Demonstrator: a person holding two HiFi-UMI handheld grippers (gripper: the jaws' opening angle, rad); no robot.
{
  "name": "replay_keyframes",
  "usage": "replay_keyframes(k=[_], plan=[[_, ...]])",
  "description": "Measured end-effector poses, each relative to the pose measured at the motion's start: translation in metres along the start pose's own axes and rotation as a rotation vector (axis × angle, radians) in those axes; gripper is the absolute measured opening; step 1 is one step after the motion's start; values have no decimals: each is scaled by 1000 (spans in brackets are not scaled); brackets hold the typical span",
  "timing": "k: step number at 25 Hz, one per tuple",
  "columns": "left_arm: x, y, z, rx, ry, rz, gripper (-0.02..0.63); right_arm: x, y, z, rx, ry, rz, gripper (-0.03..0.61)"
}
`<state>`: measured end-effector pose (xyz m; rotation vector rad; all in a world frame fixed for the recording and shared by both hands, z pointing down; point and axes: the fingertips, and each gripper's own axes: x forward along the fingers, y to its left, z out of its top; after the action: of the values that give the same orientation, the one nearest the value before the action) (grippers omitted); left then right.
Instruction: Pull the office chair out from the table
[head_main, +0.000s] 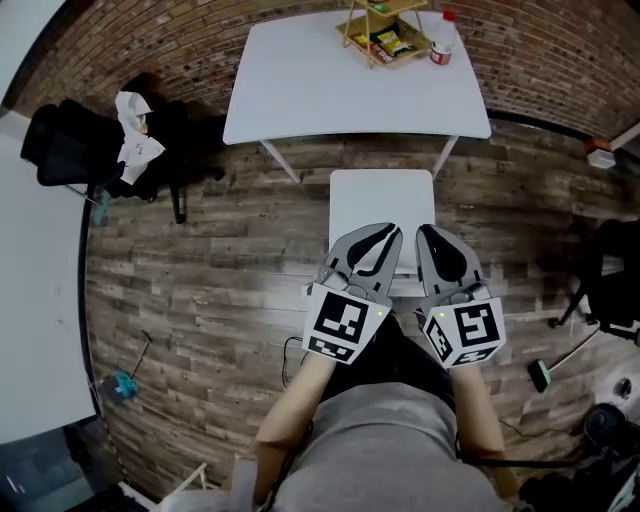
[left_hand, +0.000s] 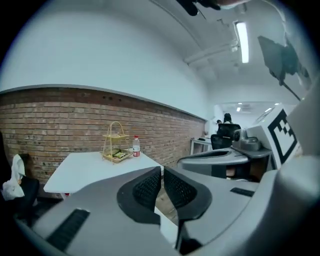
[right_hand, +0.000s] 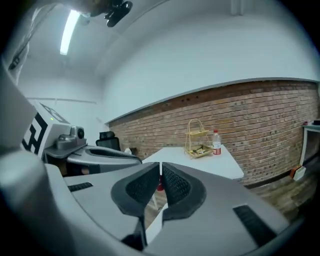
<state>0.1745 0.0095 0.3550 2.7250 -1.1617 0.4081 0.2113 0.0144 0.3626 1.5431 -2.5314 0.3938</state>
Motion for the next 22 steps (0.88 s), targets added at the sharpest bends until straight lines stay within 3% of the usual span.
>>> replay_keyframes(k=[4, 7, 22], plan=[[0, 9, 2, -54, -35, 114, 25, -3, -9, 4, 29, -41, -64, 24], [-3, 11, 2, -73, -58, 153, 21, -3, -9, 3, 35, -52, -86, 21], [-6, 12, 5, -69, -65, 160, 21, -8, -11, 13, 39, -67, -150, 15]])
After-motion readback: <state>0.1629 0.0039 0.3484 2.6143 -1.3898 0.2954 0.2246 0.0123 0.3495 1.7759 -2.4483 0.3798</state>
